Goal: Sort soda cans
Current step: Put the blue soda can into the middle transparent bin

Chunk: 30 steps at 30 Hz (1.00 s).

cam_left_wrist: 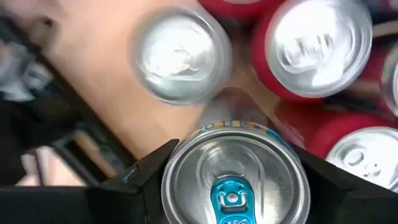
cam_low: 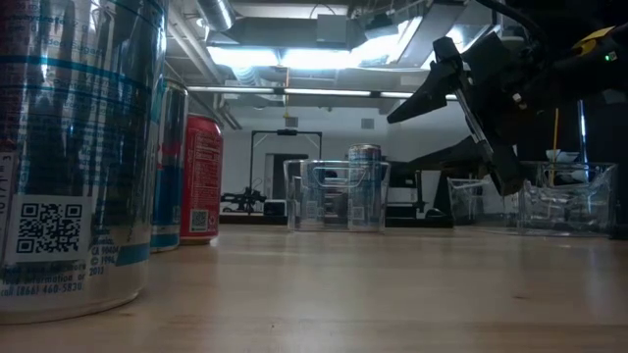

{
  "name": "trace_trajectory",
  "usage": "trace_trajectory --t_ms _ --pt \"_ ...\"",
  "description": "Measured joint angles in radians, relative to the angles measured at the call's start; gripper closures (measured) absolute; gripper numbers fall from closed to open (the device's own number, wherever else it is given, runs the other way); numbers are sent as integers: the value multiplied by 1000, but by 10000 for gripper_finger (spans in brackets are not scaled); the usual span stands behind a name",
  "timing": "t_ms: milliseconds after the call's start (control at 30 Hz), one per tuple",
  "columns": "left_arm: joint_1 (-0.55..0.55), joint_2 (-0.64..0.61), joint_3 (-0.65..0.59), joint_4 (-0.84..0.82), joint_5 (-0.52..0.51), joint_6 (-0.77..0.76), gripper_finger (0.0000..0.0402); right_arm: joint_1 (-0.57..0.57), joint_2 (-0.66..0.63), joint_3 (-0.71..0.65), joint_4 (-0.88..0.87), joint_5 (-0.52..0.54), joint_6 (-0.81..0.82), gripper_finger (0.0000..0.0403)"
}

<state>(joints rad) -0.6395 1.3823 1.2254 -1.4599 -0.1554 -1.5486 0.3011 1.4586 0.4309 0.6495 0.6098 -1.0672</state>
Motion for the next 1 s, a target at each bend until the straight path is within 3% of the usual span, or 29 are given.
trace_trajectory --t_ms 100,367,533,800,1000 --pt "0 -31 44 -72 -18 -10 174 0 0 0 0 0 0 93" --pt "0 -78 144 -79 -28 12 174 0 0 0 0 0 0 93" --pt "1 -82 236 -84 -86 47 174 0 0 0 4 0 0 93" --pt "73 -83 383 -110 -206 210 174 0 0 0 7 0 0 93" --pt "220 -83 431 -79 -337 440 174 0 0 0 7 0 0 93"
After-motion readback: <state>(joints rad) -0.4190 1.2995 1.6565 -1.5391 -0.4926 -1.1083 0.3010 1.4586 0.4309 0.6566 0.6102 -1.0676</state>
